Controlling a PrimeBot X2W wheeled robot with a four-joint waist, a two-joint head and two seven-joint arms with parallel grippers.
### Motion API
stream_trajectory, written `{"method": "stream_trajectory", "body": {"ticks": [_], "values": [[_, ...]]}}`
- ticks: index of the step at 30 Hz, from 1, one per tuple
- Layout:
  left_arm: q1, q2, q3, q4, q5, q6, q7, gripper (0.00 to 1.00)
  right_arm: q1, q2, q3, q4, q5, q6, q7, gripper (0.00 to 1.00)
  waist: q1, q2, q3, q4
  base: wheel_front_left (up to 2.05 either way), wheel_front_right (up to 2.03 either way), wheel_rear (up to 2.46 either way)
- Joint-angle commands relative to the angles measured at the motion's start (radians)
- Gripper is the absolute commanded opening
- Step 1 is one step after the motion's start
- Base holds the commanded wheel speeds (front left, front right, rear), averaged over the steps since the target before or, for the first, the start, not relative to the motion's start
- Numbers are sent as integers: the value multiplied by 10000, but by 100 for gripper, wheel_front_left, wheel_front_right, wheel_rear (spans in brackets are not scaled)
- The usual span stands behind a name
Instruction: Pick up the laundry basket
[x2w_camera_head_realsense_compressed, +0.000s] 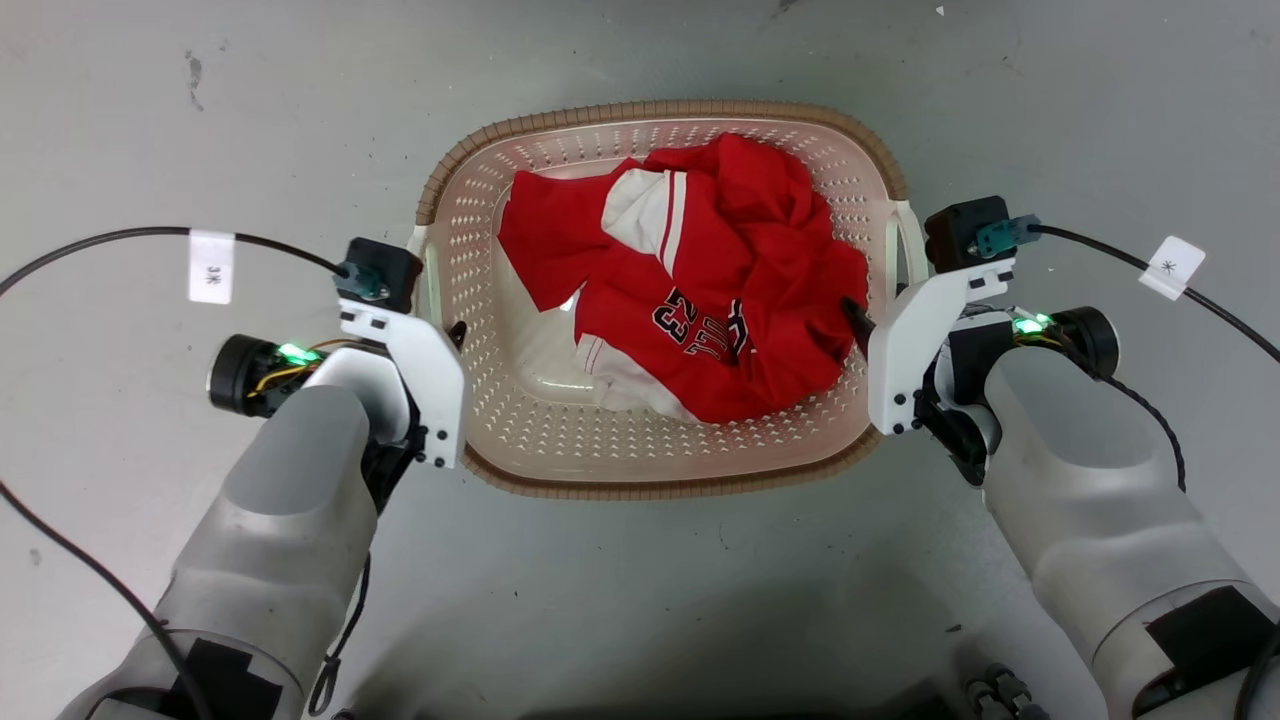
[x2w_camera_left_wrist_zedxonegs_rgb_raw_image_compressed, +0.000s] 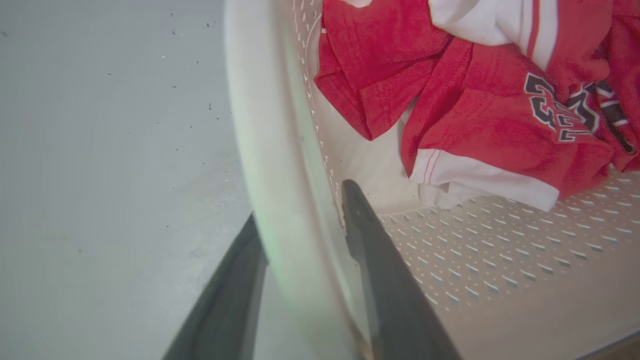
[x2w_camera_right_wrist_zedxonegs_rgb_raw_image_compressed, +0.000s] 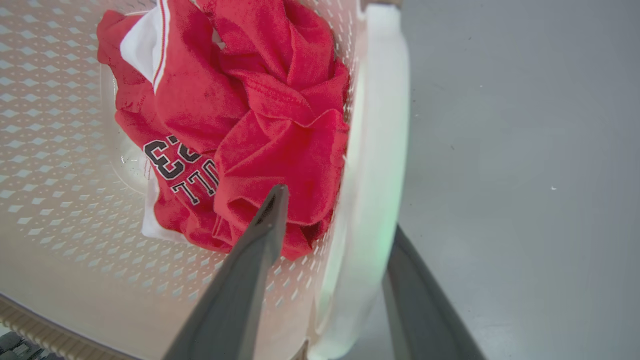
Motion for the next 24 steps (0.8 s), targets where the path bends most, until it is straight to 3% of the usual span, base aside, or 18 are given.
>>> {"method": "stream_trajectory", "body": {"ticks": [1,13,19,24], "values": [[-52,48,-93,-28,-96,21,82,0,-113,-6,62,22,69,-7,-11,0,-1,0,-9,-2,0,0,0],[193,417,-1323,-668,-1646,18,487,0,-113,-25,619,255,482,-3,172,0,-1,0,-460,-58,0,0,0],[537,835,-2083,-1378,-3050,17,1389,0,-22,5,999,381,698,7,1388,0,-1,0,-1434,-121,0,0,0],[813,1357,-3002,-2014,-4082,15,2766,0,226,-26,1451,457,860,6,2745,0,-1,0,-2615,-166,0,0,0]]}}
